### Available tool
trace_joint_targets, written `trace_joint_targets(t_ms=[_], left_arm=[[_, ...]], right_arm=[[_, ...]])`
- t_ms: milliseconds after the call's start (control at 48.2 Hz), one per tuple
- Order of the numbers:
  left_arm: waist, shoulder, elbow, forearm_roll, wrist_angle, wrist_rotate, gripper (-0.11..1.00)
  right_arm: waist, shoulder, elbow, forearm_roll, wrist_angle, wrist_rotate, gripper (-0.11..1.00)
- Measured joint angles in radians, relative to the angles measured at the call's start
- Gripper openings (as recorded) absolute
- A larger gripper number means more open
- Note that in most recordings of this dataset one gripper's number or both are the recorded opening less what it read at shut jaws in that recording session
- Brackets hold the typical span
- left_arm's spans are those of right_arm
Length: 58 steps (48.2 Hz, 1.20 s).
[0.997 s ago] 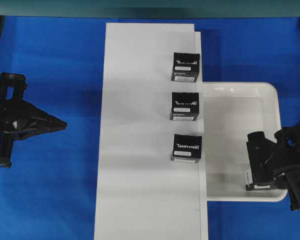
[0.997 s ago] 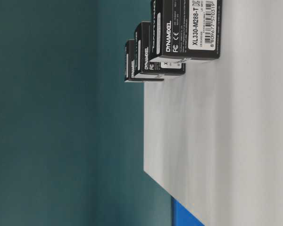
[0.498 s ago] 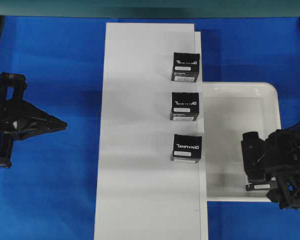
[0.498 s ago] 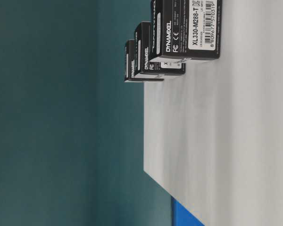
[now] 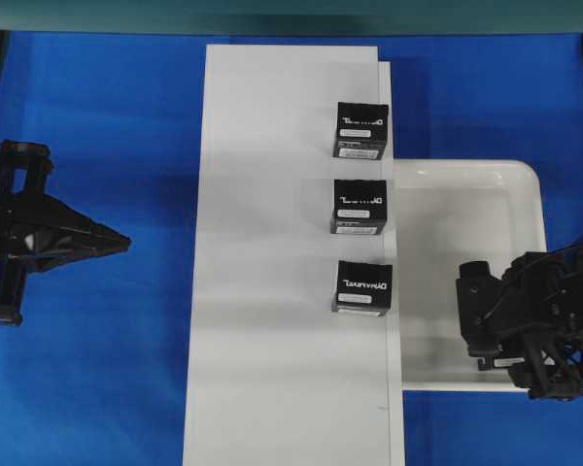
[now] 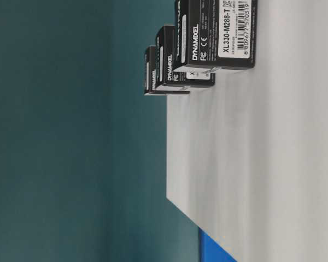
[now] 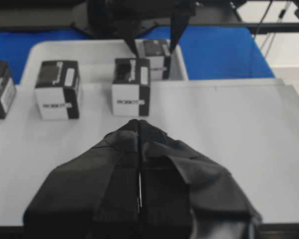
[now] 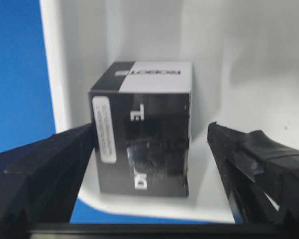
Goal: Place the box from the white plastic tray onto the white base.
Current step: 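Lower the right gripper around the box and close on it, then lift the box and carry it left over the white base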
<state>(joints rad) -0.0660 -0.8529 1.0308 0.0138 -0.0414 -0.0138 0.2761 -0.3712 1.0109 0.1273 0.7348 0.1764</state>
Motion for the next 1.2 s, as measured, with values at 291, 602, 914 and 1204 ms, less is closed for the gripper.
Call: trace_joint_targets(t_ms=[291,602,914,1204], left_arm=[[0.0,0.005,0.0,0.0,0.0,-0.002,-0.06],[0.002,0.014,-0.002,-0.002,0.0,-0.011,-0.06],[0.0,0.014,-0.002,-0.002,0.0,-0.011,-0.07],[0.0,0.014,-0.012,-0.002,0.0,-0.011,-0.07]], right_arm=[[-0.002,0.055,0.005,0.0,-0.038,0.002,1.0],[-0.002,0.054,0.015,0.012,-0.037,0.011,1.0],[-0.002,0.049,0.014,0.048,-0.037,0.048,0.6],[-0.002,0.037,0.005,0.049,-0.009,0.054,0.6]])
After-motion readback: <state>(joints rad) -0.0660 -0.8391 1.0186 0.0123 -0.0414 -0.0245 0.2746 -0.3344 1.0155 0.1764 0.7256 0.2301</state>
